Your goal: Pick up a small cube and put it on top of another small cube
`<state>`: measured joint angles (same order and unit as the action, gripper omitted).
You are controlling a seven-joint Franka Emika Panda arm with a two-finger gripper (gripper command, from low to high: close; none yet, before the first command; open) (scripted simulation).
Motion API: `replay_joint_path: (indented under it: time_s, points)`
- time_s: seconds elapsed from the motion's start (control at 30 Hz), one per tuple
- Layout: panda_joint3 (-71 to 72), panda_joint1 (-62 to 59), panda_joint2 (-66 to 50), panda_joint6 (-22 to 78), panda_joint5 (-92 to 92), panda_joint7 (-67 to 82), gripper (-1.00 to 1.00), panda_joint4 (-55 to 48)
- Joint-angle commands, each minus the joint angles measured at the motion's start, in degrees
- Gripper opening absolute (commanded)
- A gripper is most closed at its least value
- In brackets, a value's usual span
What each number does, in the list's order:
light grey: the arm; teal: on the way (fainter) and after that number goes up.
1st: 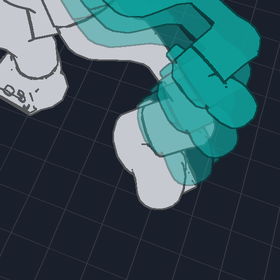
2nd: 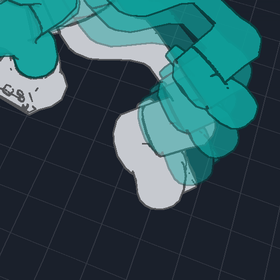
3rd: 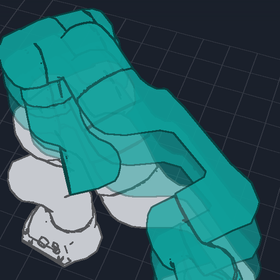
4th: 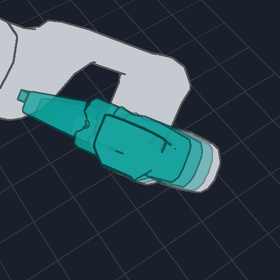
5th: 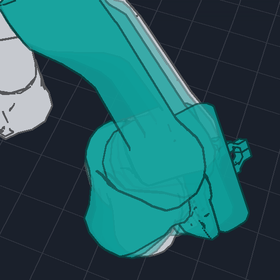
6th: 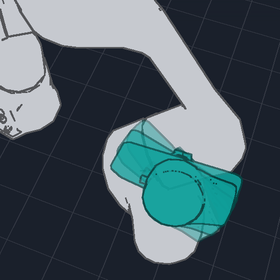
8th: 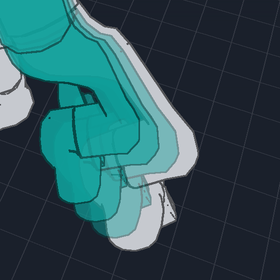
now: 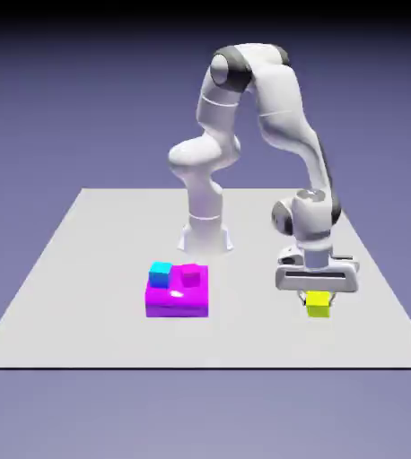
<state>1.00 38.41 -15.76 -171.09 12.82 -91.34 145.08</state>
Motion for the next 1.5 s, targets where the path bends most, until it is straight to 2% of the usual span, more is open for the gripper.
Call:
replay_joint_path:
  time_s: [0.0, 1.07, 1.13, 1.47]
  points:
    - [2.1, -1.4, 0.8, 0.8, -1.3, -2.2, -1.00, 0.3]
    - [68.5, -45.0, 25.1, 23.8, -43.0, -72.2, -1.00, 10.2]
    - [69.2, -45.4, 25.4, 24.0, -43.5, -72.9, -1.00, 10.3]
    - [88.8, -66.2, 28.6, 18.6, -43.6, -73.5, -1.00, 10.1]
